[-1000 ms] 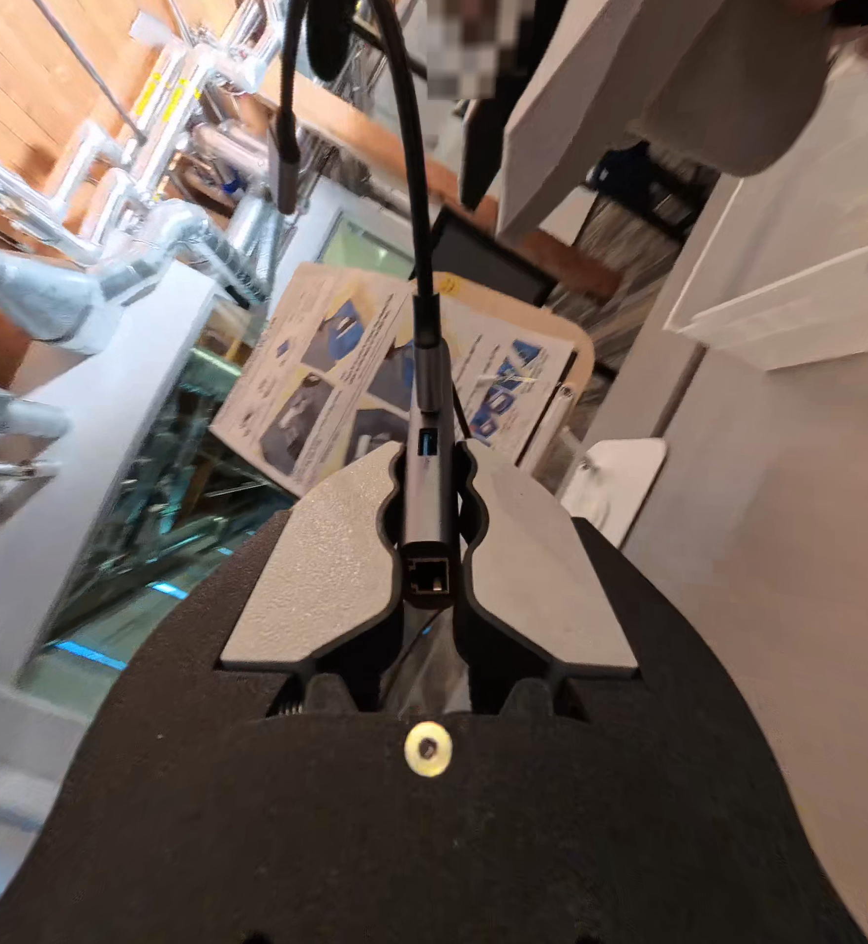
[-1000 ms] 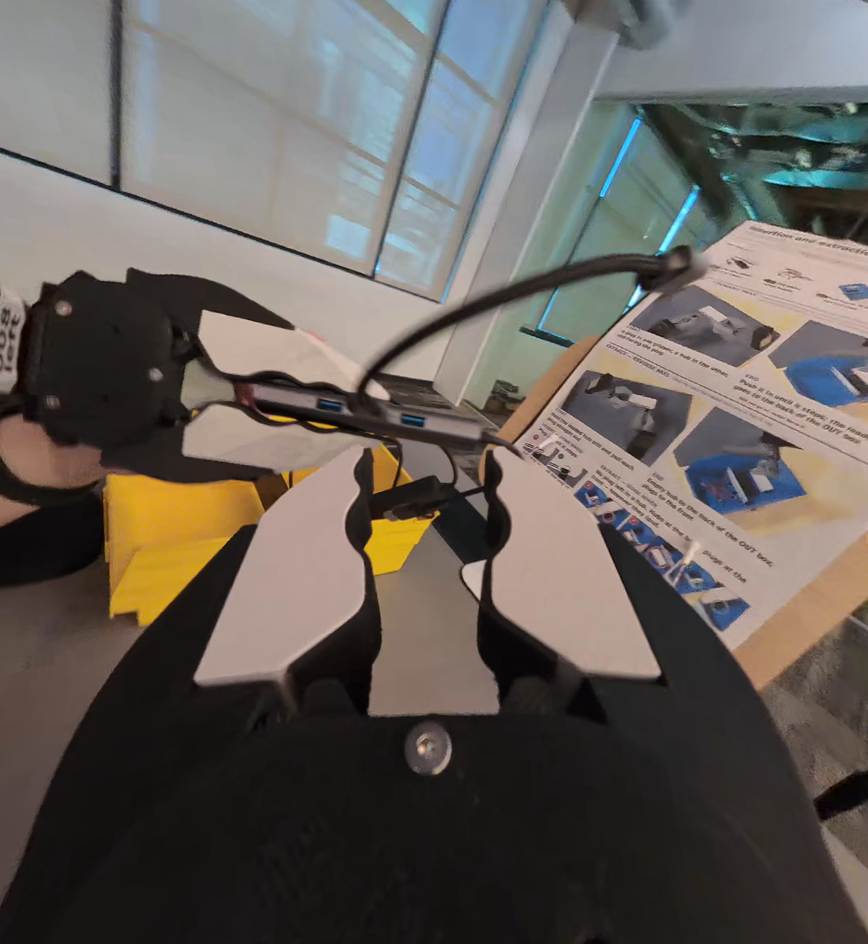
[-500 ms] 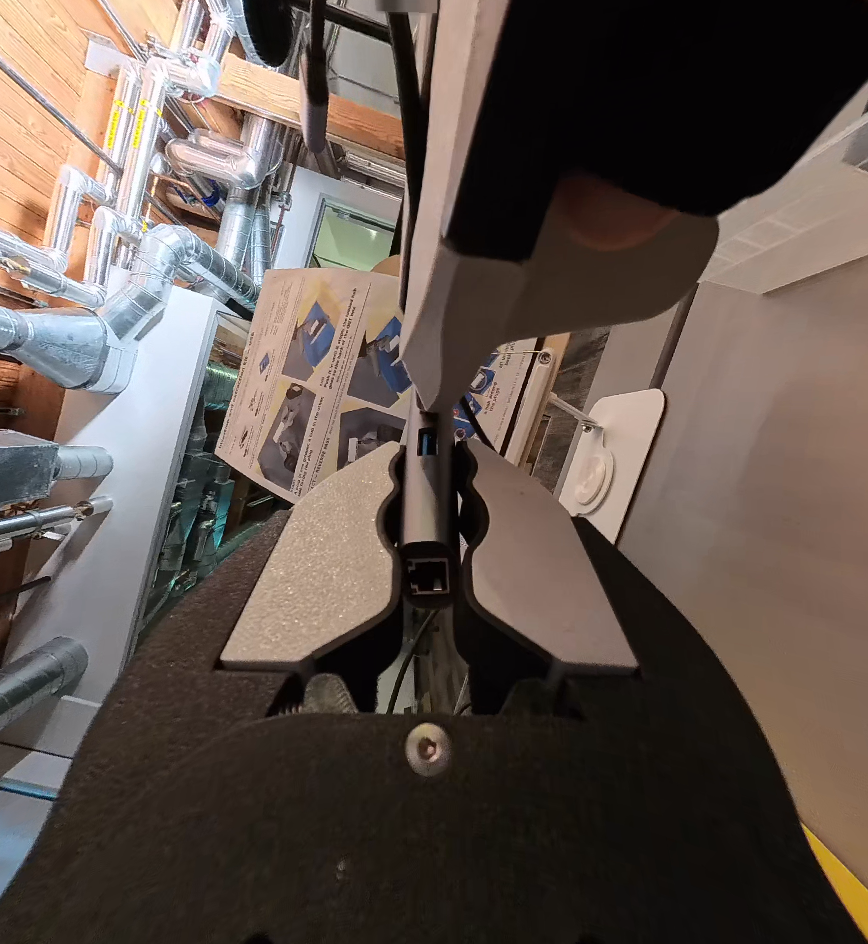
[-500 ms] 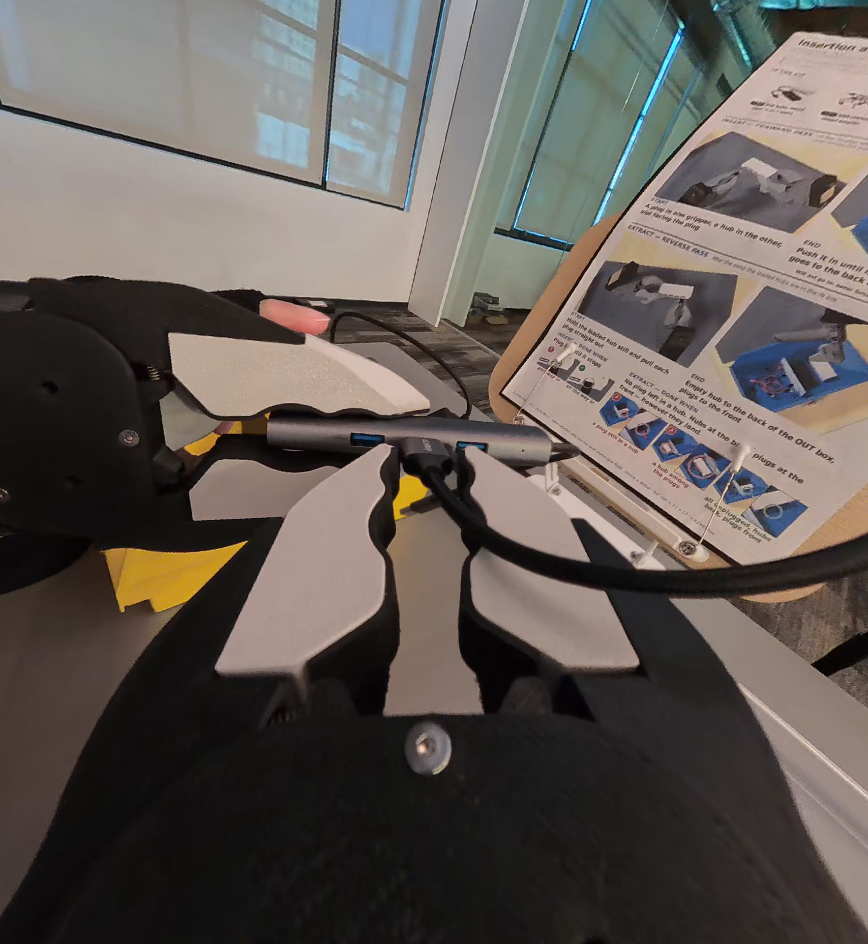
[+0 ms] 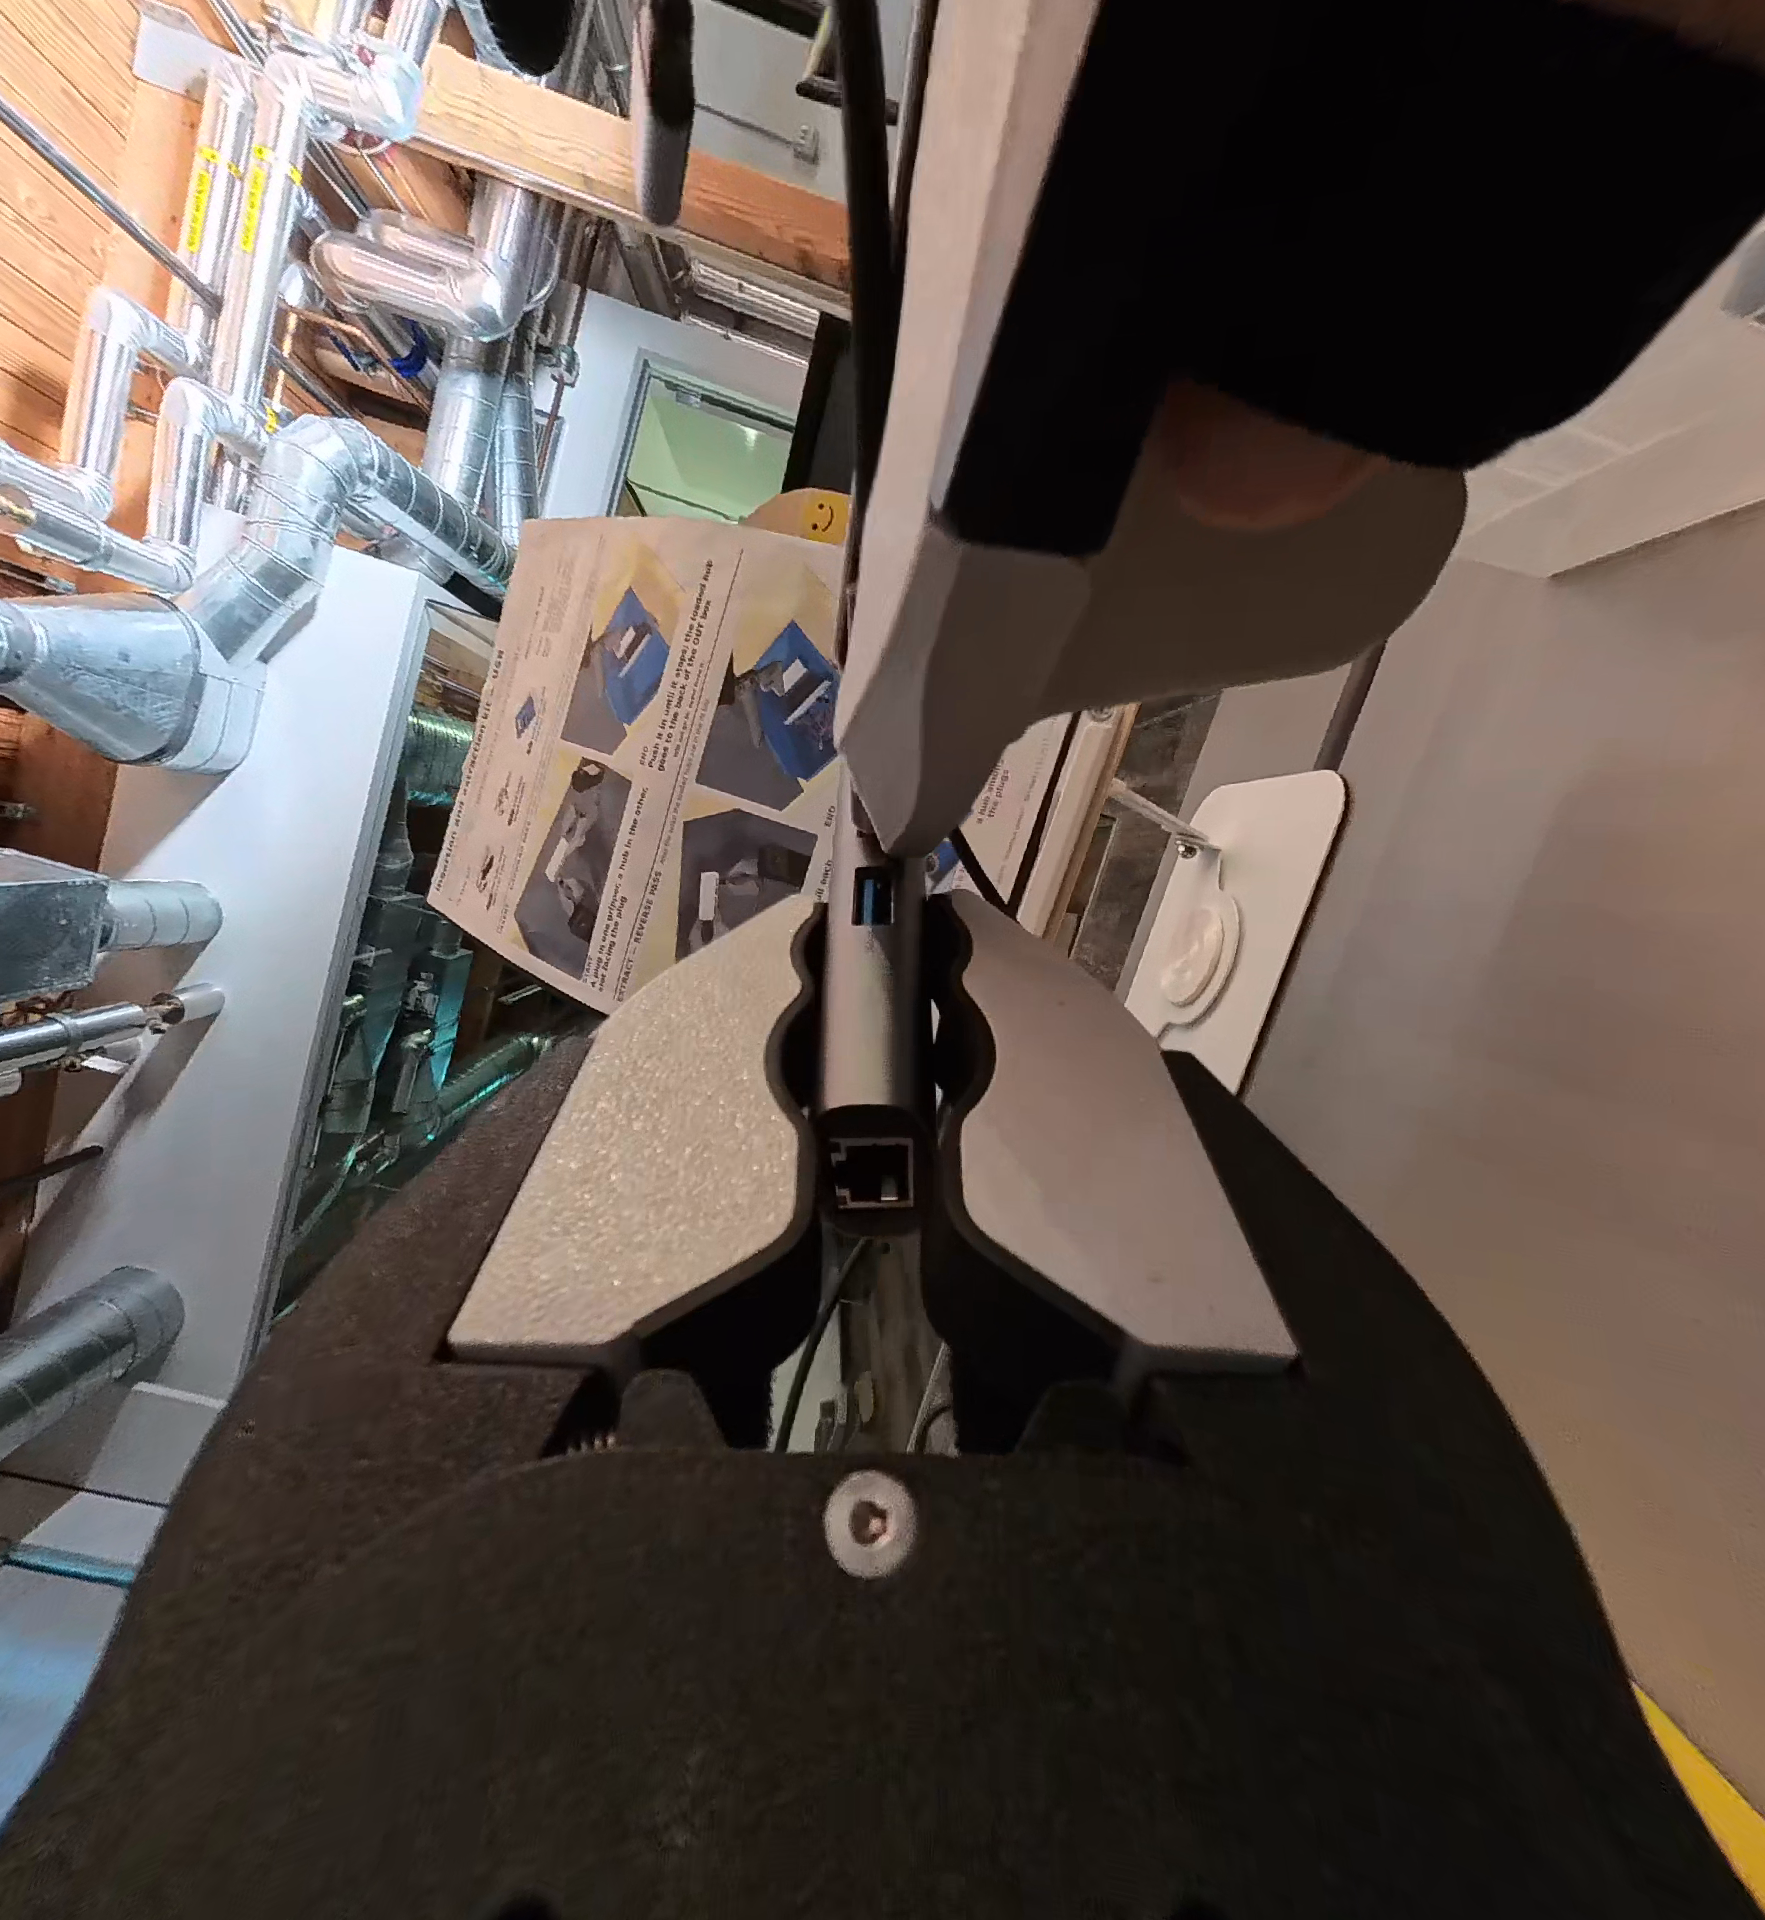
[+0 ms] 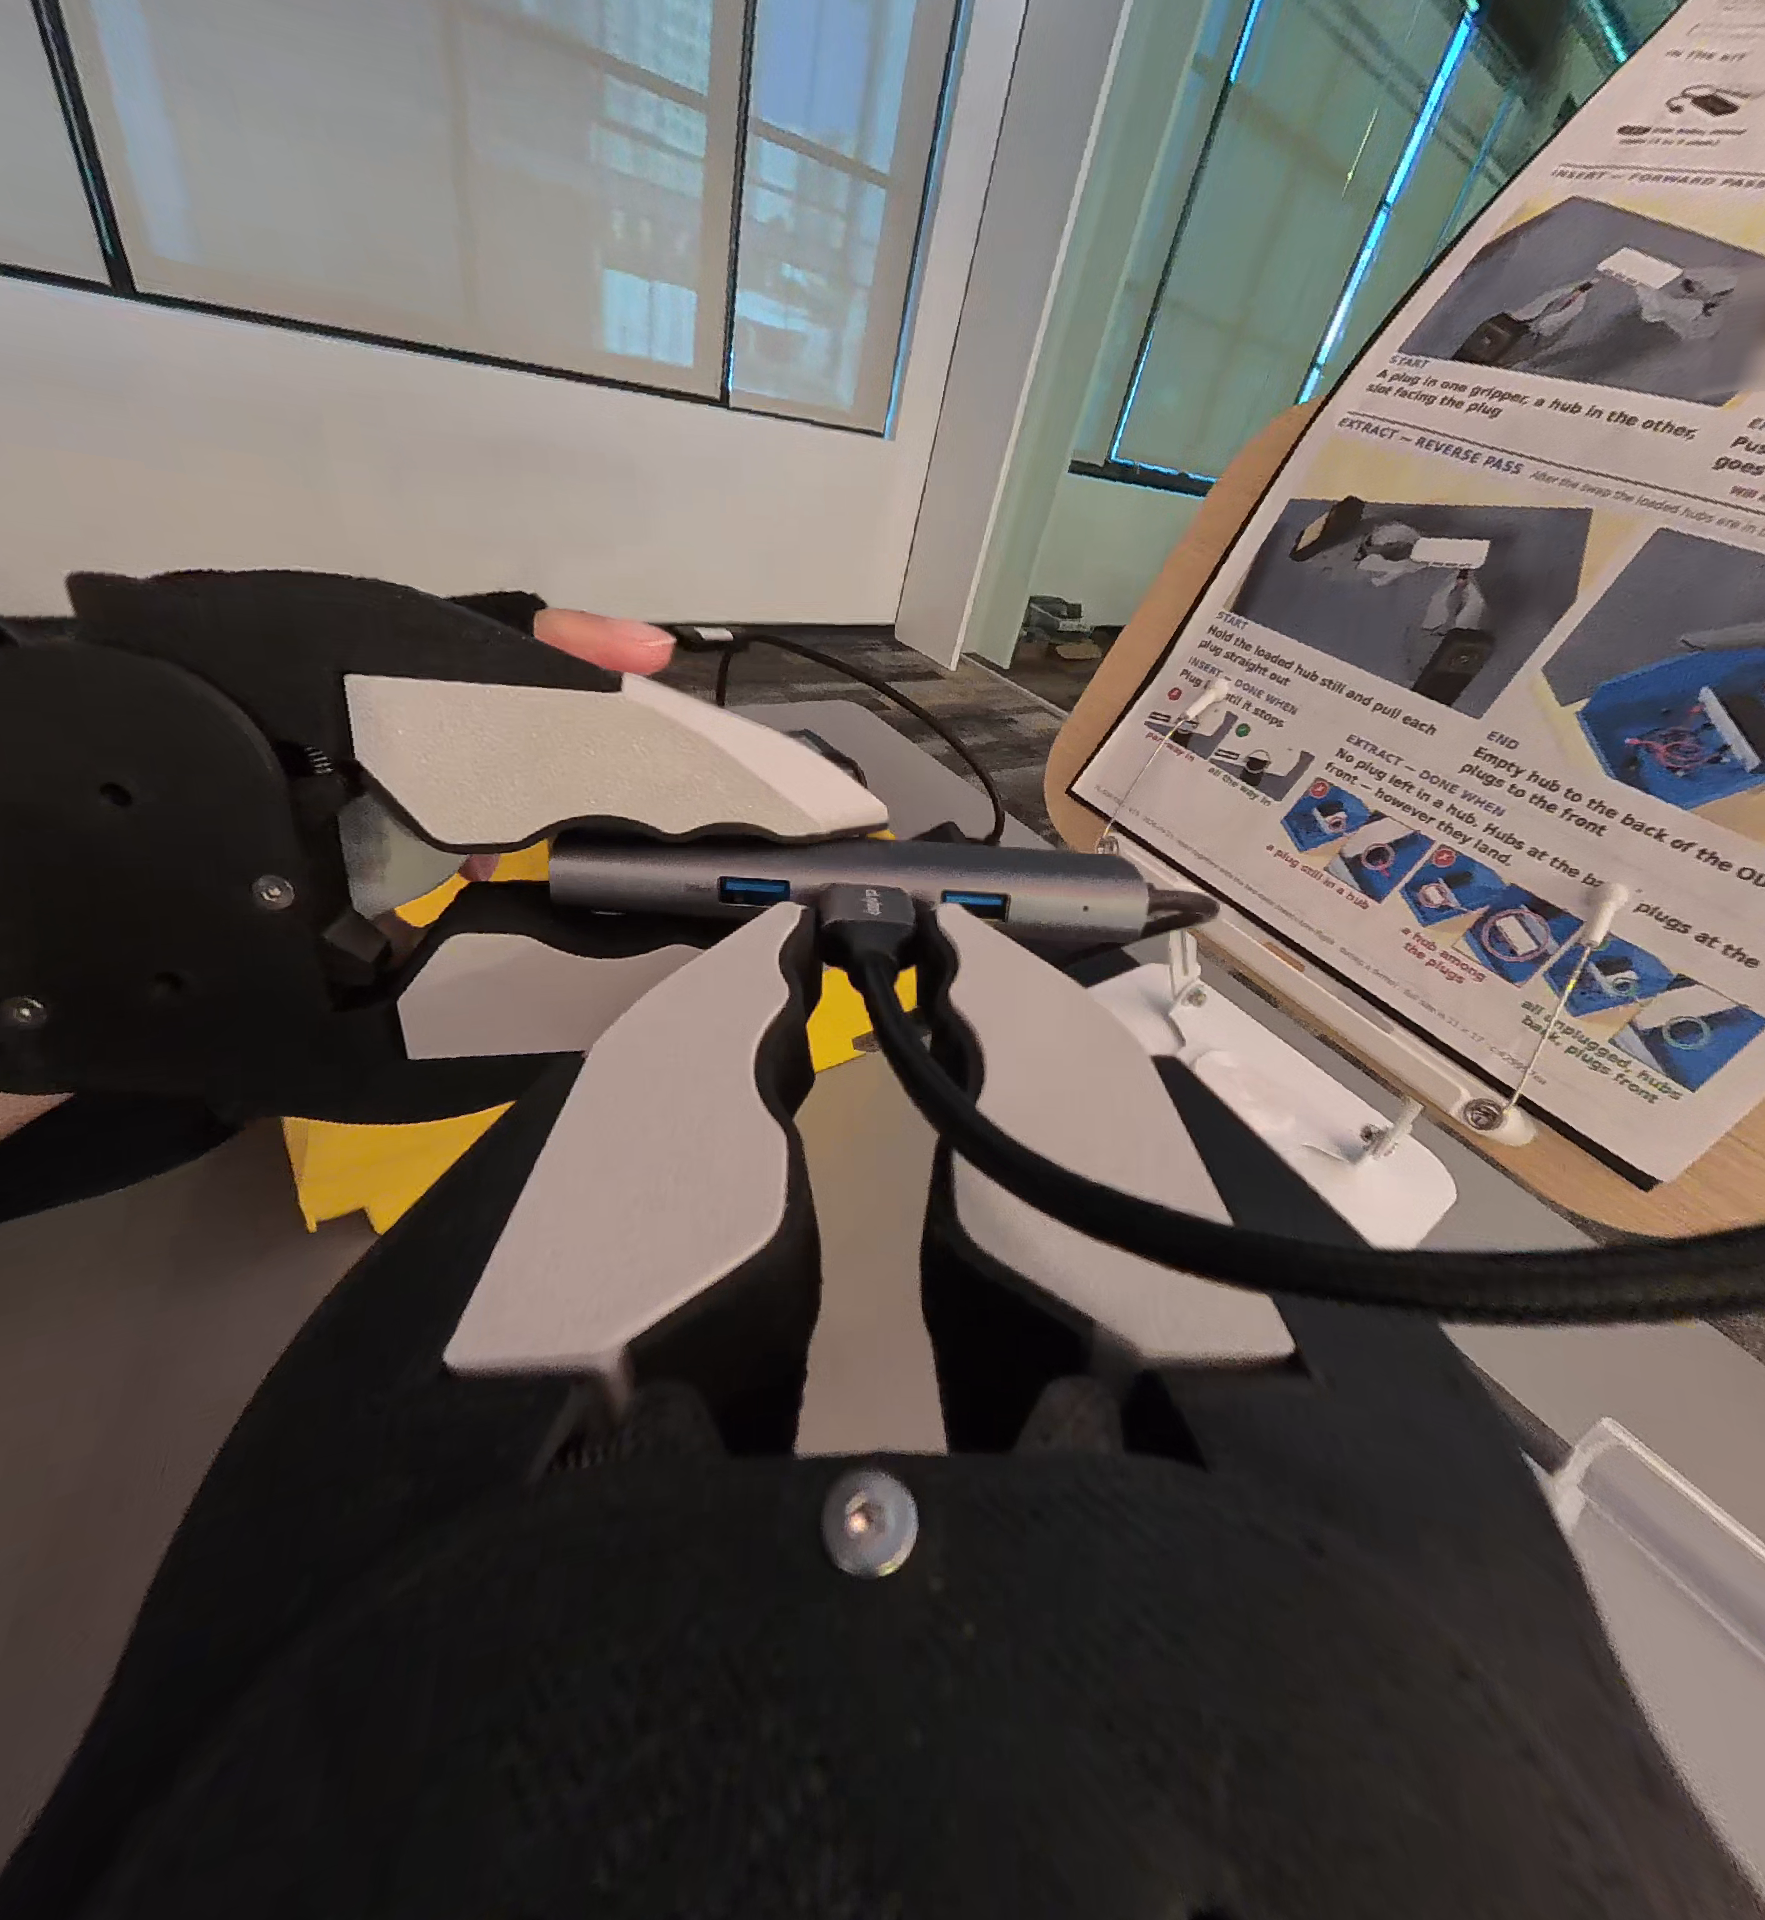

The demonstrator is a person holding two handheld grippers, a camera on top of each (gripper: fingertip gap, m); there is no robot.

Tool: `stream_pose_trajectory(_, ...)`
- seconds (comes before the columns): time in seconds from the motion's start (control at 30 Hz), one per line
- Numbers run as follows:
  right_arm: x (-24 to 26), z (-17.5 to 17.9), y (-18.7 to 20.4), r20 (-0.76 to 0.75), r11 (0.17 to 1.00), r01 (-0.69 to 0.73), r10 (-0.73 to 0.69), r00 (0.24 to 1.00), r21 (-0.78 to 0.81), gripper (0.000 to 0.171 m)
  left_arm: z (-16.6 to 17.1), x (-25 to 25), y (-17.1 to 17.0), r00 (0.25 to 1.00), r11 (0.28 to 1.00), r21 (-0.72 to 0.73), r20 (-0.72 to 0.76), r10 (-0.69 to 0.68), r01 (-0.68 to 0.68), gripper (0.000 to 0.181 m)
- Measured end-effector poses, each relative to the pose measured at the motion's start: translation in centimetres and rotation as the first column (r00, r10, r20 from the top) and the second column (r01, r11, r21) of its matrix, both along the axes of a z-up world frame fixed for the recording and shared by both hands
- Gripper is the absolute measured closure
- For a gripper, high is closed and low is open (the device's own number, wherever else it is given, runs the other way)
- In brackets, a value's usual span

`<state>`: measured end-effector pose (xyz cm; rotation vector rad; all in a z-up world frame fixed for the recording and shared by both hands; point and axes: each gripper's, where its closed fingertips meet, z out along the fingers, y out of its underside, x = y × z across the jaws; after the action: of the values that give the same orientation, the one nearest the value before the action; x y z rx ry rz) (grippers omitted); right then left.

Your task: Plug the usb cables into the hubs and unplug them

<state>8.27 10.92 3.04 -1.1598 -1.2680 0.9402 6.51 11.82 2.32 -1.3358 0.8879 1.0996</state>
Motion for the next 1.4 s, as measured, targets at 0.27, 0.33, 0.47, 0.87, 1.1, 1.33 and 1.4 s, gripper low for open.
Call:
stream_pose_trajectory(0.27,0.1,0.2,-0.2,-0.024,0.999,0.027,-0.026,0.999,0.033,0.153,0.0,0.0,-0.1,1.000,1.000,-0.022,0.031,0.001,-0.001,0.164)
stream_pose_trajectory(0.33,0.0,0.1,-0.1,-0.022,0.998,0.045,-0.044,0.999,0.048,0.153,-0.1,-0.1,0.0,1.000,0.999,-0.033,0.026,0.007,-0.007,0.164)
stream_pose_trajectory(0.47,0.1,0.3,-0.2,-0.040,0.998,0.046,-0.045,0.998,0.046,0.153,0.3,0.0,-0.1,1.000,1.000,0.006,0.018,-0.003,0.003,0.164)
stream_pose_trajectory(0.87,2.7,3.3,2.7,-0.189,0.980,0.145,-0.118,0.975,0.135,0.153,1.2,2.2,-0.5,0.651,0.930,-0.016,0.719,-0.244,0.367,0.113)
stream_pose_trajectory(1.1,2.8,3.9,1.4,-0.277,0.949,0.188,-0.115,0.954,0.253,0.153,2.9,3.0,-1.3,0.240,0.839,0.178,0.910,-0.340,0.514,0.130)
stream_pose_trajectory(1.33,2.7,4.1,0.4,-0.302,0.926,0.214,-0.117,0.946,0.311,0.153,2.9,3.4,-1.5,0.210,0.826,0.236,0.898,-0.386,0.512,0.148)
stream_pose_trajectory(1.4,2.7,4.0,0.4,-0.309,0.922,0.221,-0.120,0.943,0.317,0.153,3.1,3.4,-1.6,0.186,0.822,0.265,0.896,-0.402,0.503,0.149)
